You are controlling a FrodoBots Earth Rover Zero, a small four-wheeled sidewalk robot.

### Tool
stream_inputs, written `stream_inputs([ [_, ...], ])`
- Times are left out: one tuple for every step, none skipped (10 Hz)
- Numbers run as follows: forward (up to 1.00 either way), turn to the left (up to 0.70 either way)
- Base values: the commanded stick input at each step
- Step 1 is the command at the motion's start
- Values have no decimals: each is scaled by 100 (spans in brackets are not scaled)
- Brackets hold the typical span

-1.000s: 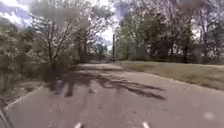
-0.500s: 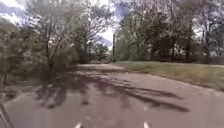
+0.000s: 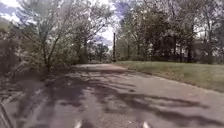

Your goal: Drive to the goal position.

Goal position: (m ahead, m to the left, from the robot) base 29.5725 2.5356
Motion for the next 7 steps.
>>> stream_inputs([
  [100,0],
  [100,0],
  [100,0],
  [100,0],
  [100,0],
  [100,0],
  [100,0],
])
